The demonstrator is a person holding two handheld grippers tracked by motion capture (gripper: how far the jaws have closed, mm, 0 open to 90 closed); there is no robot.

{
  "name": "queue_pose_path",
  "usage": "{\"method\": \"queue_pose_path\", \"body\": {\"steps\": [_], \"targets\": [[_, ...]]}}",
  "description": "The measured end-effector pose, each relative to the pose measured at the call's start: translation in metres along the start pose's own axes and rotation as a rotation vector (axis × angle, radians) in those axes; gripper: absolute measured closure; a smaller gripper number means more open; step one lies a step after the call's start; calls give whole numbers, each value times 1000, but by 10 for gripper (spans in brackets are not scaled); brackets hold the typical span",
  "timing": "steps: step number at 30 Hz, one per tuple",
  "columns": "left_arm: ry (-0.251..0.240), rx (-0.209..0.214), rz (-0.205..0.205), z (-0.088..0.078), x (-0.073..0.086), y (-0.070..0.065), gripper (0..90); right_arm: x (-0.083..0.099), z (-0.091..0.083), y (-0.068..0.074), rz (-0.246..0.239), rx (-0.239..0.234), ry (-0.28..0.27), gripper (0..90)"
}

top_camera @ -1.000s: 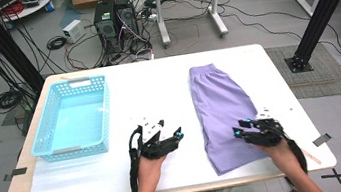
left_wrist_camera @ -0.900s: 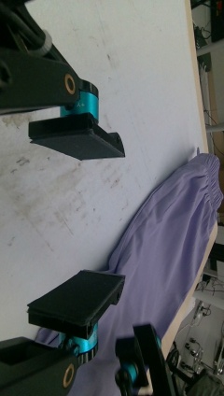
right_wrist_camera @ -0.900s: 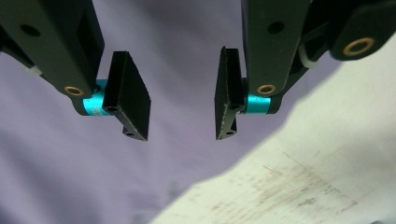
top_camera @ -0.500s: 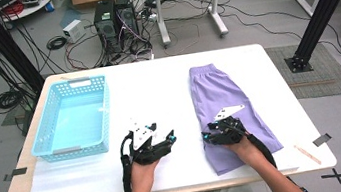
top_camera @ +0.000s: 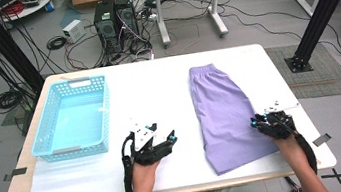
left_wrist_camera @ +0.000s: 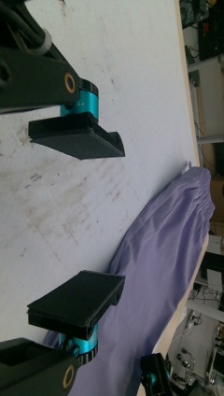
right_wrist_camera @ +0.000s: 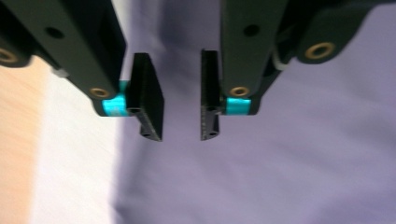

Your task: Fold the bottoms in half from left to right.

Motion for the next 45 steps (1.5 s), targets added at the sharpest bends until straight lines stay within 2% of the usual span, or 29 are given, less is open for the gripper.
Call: {"method": "queue_pose_path", "body": {"steps": [3, 5, 7, 9, 11, 14, 18, 21, 25, 27, 29, 34, 38, 41, 43, 45], "targets": [[-2, 1, -7, 0, 0, 2, 327, 11, 5, -9, 5, 14, 35, 789], [3, -3, -11, 0, 0, 4, 326, 11, 4, -11, 4, 1, 18, 824], [4, -4, -15, -1, 0, 5, 325, 13, 3, -17, 7, 26, 23, 842], [6, -3, -15, -1, 1, 5, 325, 14, 2, -20, 36, 0, 17, 829], [7, -3, -15, -1, 1, 5, 325, 15, 1, -23, 49, 14, 12, 743], [6, -5, -24, -1, 3, 5, 322, 10, -8, -24, 116, -46, -53, 666], [10, 6, -35, -1, 5, 3, 322, 0, -14, -21, 105, -56, -136, 534], [13, 17, -37, 0, 5, 4, 322, -4, -14, -18, 90, -57, -154, 461], [7, 32, -41, 1, 4, 5, 321, -11, -13, -10, 63, -97, -178, 397], [3, 38, -40, 1, 3, 5, 313, -14, -14, -7, 63, -113, -193, 354], [0, 37, -46, 1, 3, 6, 304, -16, -14, -6, 64, -109, -201, 305], [6, 31, -49, 1, 4, 8, 225, -16, -15, -6, 57, -111, -207, 290], [21, 32, -35, 3, 5, 10, 224, -22, -13, -7, 59, -115, -206, 297], [30, 35, -36, 3, 6, 15, 224, -38, -7, -3, 63, -158, -221, 295], [26, 39, -44, 3, 6, 18, 224, -52, 2, 1, 71, -219, -212, 262], [22, 44, -43, 2, 5, 20, 224, -67, 12, 3, 65, -241, -195, 232]]}}
Point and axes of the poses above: each handheld gripper's, and its own axes: z roughly forward along the jaws, x roughly out of its underside, y roughly to its left, the point moved 10 cm from there along z, roughly forward along the jaws, and after that the axes turned 8 degrees about y, right-handed, at the moved point
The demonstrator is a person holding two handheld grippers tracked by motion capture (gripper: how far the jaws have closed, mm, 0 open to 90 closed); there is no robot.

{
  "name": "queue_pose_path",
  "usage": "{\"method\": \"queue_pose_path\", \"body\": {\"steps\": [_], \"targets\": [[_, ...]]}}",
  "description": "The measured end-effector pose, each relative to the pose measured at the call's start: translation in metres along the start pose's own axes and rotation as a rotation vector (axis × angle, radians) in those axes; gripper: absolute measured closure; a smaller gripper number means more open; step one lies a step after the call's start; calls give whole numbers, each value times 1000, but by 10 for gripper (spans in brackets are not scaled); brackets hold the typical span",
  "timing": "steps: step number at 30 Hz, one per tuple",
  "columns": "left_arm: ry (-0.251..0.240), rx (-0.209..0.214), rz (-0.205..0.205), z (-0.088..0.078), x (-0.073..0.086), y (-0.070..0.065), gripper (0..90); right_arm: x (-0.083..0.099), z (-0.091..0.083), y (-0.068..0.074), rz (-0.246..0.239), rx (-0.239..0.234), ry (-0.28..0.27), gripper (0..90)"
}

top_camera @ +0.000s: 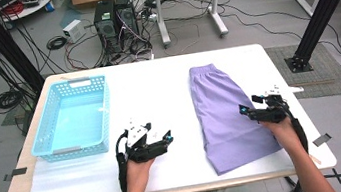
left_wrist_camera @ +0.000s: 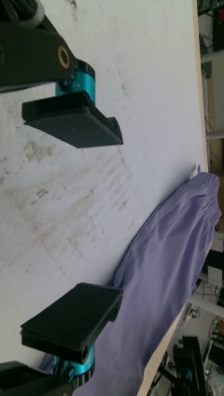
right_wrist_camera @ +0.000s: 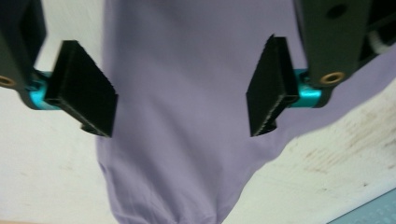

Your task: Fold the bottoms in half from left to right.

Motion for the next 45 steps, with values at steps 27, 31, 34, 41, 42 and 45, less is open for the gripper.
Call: {"method": "queue_pose_path", "body": {"steps": [27, 31, 34, 41, 42, 45], "targets": [[37, -59, 17, -4, 9, 16, 224, -69, 132, -27, -19, 77, 262, 303], [30, -42, 3, -1, 7, 15, 223, -72, 103, -25, -23, 63, 196, 293], [45, -45, -16, 2, 8, 15, 224, -68, 77, -27, -21, 66, 148, 283], [32, -14, -15, 4, 5, 3, 224, -41, 20, -27, -17, 67, 80, 215], [28, -11, -11, 4, 4, 1, 224, -35, 14, -26, -23, 66, 79, 214], [22, 2, -1, 2, 3, -5, 224, -19, -1, -24, -24, 85, 83, 214]]}}
Point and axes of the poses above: each handheld gripper's, and its own axes: z roughly forward along the jaws, x roughly out of its underside, y roughly to its left, the point moved 10 cm from there along z, roughly forward along the jaws, and after that the axes turned 8 degrees about y, right-handed, at the moved point
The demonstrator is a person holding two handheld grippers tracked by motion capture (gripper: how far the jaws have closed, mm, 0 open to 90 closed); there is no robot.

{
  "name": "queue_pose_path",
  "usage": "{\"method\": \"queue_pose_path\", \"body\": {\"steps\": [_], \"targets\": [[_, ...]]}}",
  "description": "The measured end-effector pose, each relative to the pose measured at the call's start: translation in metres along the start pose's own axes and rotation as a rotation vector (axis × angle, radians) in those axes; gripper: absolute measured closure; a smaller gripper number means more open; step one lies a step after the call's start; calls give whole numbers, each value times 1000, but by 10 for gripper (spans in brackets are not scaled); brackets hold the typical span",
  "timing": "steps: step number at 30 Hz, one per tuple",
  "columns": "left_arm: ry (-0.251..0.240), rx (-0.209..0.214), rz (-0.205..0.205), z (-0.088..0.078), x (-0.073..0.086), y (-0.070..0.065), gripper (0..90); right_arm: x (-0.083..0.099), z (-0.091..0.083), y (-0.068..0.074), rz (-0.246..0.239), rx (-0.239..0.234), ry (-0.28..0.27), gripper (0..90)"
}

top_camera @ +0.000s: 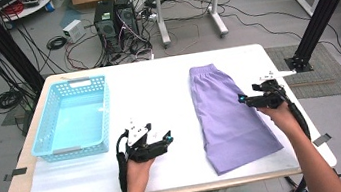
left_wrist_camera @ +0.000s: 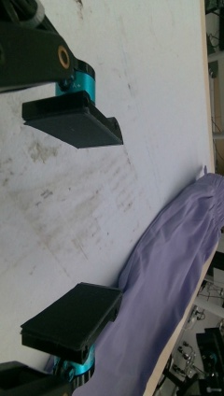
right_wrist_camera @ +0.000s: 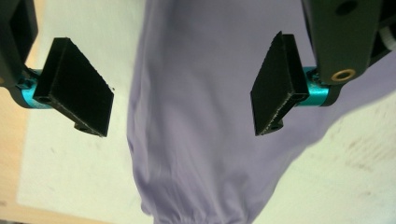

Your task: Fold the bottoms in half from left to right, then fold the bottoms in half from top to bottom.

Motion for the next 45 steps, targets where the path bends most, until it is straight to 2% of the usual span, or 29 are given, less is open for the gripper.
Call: {"method": "queue_pose_path", "body": {"steps": [4, 7, 14, 18, 22, 23, 26, 28, 32, 35, 38, 42, 45], "targets": [[-18, 13, -4, -4, -3, -8, 224, 13, -17, 5, -15, 10, -15, 214], [-24, 11, 1, -6, -4, -12, 225, 18, -26, 9, -14, -3, -27, 215], [-18, 24, -6, -10, -2, -19, 224, 23, -39, 17, -47, 8, -67, 215], [-9, 38, -21, -6, -4, -25, 224, 29, -39, 20, -62, 22, -59, 215], [35, 85, -23, 8, -5, -38, 225, 36, -36, 21, -78, 44, -40, 218], [46, 89, -14, 12, -5, -41, 224, 37, -35, 19, -79, 58, -36, 219], [78, 98, -35, 26, -7, -47, 225, 43, -31, 15, -85, 98, -21, 251], [89, 101, -47, 34, -8, -48, 271, 48, -27, 13, -86, 113, -5, 259], [174, 116, -47, 54, -4, -59, 413, 55, -20, 13, -58, 69, -17, 369], [213, 132, -69, 69, -2, -68, 470, 58, -18, 15, -75, 63, -2, 465], [249, 137, -70, 83, 1, -77, 500, 60, -19, 15, -69, 59, 12, 551], [293, 127, -62, 96, 4, -84, 521, 68, -18, 7, -31, 76, 53, 654], [324, 122, -46, 103, 9, -89, 521, 77, -14, 2, -25, 88, 95, 664]]}}
Point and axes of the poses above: each handheld gripper's, and its own axes: z roughly forward along the jaws, x roughly out of its underside, y roughly to its left, the point moved 10 cm from there along z, roughly forward along the jaws, and after that the axes turned 8 degrees about y, right-handed, at the moved point
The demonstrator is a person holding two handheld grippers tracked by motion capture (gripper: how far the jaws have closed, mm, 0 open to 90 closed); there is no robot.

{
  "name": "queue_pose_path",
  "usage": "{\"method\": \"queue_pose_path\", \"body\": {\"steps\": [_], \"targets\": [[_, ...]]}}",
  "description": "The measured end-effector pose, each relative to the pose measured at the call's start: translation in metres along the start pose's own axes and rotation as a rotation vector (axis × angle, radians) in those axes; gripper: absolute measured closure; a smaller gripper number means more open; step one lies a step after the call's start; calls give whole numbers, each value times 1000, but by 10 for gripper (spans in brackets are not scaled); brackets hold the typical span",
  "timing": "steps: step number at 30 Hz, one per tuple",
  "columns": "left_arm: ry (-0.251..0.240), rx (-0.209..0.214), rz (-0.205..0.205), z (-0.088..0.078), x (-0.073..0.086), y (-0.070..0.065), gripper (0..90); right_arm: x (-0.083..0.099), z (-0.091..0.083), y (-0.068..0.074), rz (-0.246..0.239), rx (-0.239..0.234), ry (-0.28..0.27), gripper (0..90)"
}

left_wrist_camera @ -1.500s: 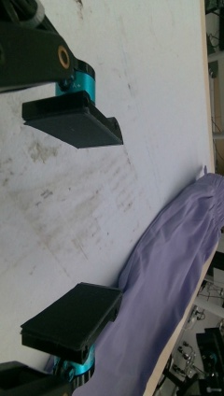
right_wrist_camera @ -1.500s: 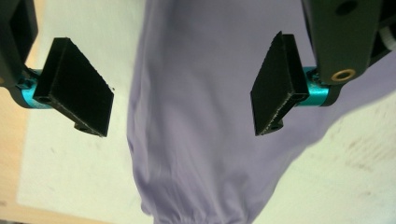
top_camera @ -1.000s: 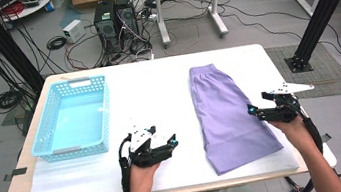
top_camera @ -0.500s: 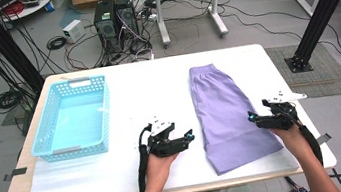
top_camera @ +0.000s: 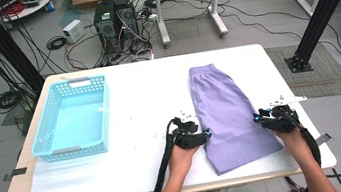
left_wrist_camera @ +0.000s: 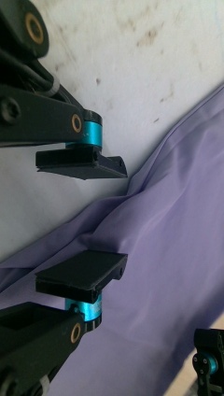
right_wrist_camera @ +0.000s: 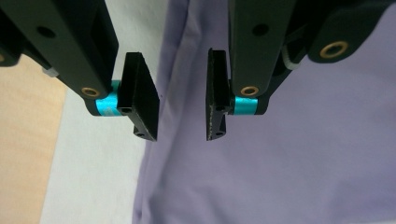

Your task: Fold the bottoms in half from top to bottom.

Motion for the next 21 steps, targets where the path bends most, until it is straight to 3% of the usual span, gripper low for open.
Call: {"method": "queue_pose_path", "body": {"steps": [4, 6, 8, 9, 10, 13, 16, 19, 21], "targets": [[10, -43, 42, 4, 2, -4, 559, 8, 5, -1, -6, 7, 40, 702], [13, -53, 58, 4, 4, -4, 671, 8, 5, 0, -3, 5, 45, 737], [22, -24, 84, 4, 6, -10, 812, 8, 5, 1, -3, 1, 44, 804], [19, -38, 102, 4, 7, -12, 867, 8, 5, 1, 0, 0, 46, 844], [25, -41, 108, 4, 7, -12, 873, 9, 5, 0, 7, -4, 48, 875], [22, -11, 55, 4, 7, -10, 881, 9, 5, -1, 2, 10, 48, 893], [14, -11, 51, 3, 7, -11, 885, 9, 5, 0, -4, 36, 47, 892], [15, -7, 56, 3, 8, -13, 884, 9, 4, -3, 9, 70, 47, 771], [16, 0, 46, 3, 8, -13, 884, 10, 4, -5, 32, 43, 41, 778]]}}
Point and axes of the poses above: each handheld gripper's, and its own axes: z roughly forward along the jaws, x roughly out of its underside, y roughly to its left, the point moved 10 cm from there along z, roughly forward along the jaws, and after that the axes turned 8 degrees about y, right-handed, at the moved point
